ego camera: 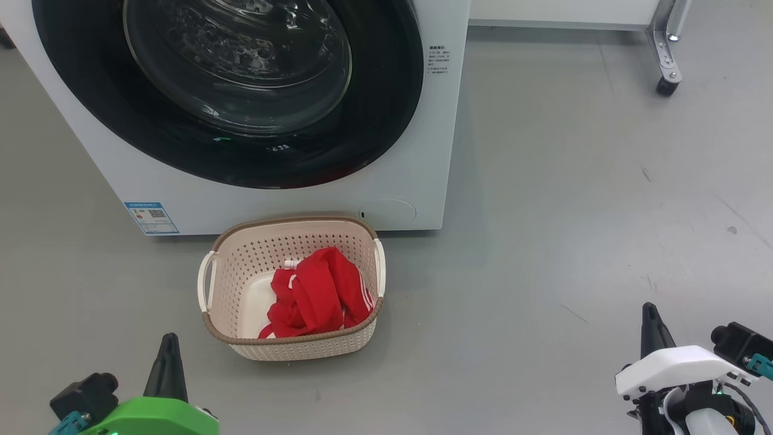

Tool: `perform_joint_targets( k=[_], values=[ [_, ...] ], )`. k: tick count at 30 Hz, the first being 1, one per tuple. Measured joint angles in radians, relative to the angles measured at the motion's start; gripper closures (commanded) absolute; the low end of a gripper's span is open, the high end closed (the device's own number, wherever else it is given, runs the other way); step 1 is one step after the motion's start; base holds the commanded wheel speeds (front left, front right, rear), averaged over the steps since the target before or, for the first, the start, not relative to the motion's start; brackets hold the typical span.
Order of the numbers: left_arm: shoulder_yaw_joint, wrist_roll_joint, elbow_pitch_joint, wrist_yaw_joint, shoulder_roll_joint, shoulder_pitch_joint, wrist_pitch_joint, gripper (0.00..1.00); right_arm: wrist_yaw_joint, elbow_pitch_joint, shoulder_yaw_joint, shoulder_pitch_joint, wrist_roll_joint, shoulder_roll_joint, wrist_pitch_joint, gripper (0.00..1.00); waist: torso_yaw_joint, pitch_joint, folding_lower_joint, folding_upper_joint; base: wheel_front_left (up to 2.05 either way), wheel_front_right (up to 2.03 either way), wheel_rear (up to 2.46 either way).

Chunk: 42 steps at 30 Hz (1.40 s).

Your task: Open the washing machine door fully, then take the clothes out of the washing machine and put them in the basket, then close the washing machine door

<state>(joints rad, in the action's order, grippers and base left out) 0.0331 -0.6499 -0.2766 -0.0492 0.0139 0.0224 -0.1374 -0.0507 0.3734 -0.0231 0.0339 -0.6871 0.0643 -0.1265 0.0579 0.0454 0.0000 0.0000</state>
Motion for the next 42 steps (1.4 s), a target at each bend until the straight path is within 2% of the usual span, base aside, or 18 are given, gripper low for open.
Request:
perform_joint_targets(
  k=[42],
  values=[
    [-0.065,-0.523,-0.001,-0.037,0.003,-0.044,0.138,1.0,-0.036,-0.045,0.094,0.019,-0.503,-0.015,0.14,1.0,-0.033,-0.024,0.0,0.0,0.0,0.0,0.0]
  ],
)
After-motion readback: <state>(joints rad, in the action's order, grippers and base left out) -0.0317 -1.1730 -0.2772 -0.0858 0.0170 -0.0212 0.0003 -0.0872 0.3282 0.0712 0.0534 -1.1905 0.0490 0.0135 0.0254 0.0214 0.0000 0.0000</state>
